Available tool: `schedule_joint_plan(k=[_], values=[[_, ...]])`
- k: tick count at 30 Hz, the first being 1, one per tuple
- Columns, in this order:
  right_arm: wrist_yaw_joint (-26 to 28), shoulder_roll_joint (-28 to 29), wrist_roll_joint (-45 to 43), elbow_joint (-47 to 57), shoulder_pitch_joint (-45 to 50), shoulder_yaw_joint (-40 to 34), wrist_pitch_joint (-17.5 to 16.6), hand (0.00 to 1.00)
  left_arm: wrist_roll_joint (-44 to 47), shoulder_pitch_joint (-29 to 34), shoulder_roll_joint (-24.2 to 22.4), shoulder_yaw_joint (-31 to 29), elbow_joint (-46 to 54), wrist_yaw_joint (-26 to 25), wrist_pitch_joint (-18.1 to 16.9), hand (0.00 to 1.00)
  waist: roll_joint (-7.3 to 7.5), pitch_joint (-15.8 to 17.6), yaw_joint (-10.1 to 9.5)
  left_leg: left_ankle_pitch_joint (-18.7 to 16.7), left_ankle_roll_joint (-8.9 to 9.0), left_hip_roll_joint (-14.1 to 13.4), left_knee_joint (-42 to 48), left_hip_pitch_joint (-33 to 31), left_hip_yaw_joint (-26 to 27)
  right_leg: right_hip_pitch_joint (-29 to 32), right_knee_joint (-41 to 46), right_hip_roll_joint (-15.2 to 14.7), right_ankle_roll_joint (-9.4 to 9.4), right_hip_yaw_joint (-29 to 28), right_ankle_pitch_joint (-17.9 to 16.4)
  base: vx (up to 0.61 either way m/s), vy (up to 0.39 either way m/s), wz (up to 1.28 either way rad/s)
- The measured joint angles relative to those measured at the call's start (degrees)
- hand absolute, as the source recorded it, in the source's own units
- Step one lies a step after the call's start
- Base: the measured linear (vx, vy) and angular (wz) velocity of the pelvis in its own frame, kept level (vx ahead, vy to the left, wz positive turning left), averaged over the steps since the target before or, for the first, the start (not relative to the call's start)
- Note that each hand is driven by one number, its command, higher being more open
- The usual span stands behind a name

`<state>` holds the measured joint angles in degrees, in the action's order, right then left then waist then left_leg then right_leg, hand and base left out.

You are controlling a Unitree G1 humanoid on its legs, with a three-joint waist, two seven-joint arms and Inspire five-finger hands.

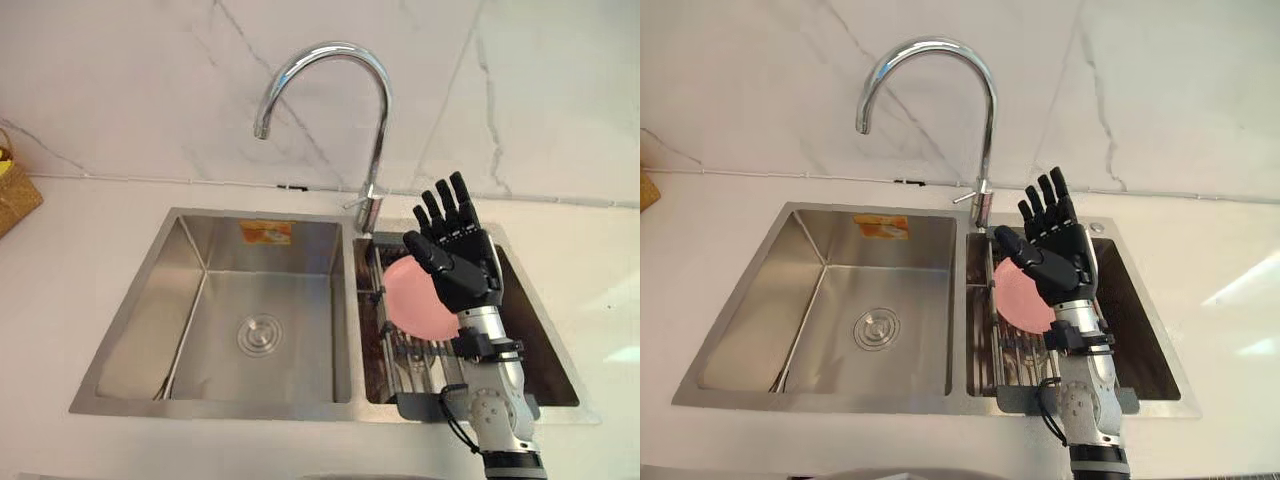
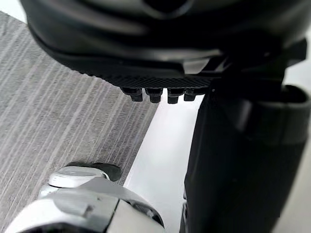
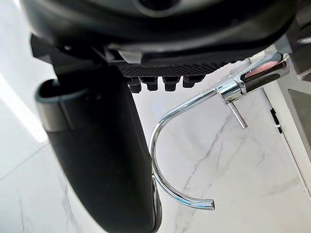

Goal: Walk over to the sink, pick up the cup, carry it to the dishwasher, place the cup inside the dishwasher, then close the dishwasher door

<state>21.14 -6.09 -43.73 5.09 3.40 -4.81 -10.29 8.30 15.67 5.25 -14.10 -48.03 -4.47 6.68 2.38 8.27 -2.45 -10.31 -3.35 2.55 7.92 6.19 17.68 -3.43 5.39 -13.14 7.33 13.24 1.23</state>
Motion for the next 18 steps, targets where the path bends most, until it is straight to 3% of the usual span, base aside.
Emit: schedule_joint_plan(k=[5, 10, 18], values=[[0.20, -0.74, 0.01, 0.00, 0.81, 0.14, -0.01, 1.00, -0.07, -0.07, -0.27, 1.28, -0.07, -0.20, 0.10, 1.00, -0.88, -0.75, 1.82, 0.60, 0.11, 0.04, -0.73, -1.36, 0.23, 1.62, -0.64, 0.19, -0.30, -0.27, 0.19, 0.01, 0.007, -0.01], [0.18, -0.77, 0.07, -0.03, 0.85, 0.14, -0.01, 1.00, -0.08, -0.48, -0.18, 2.26, -0.08, -0.25, 0.30, 1.00, -1.37, -0.76, 2.07, 1.17, -0.50, 0.05, -0.27, -2.45, 0.90, 2.64, -1.62, 0.46, -0.91, -0.94, 0.86, 0.03, 0.022, -0.06], [0.21, -1.72, 2.91, 2.48, 2.26, -1.54, -0.25, 1.00, -0.01, -1.79, 0.47, 2.28, -3.49, -0.26, 0.16, 1.00, -1.48, -0.80, 3.12, 0.54, 0.39, -0.51, 0.27, -3.45, 4.72, 5.49, -1.16, 1.02, -0.81, -4.79, 1.47, -0.06, 0.033, -0.23]])
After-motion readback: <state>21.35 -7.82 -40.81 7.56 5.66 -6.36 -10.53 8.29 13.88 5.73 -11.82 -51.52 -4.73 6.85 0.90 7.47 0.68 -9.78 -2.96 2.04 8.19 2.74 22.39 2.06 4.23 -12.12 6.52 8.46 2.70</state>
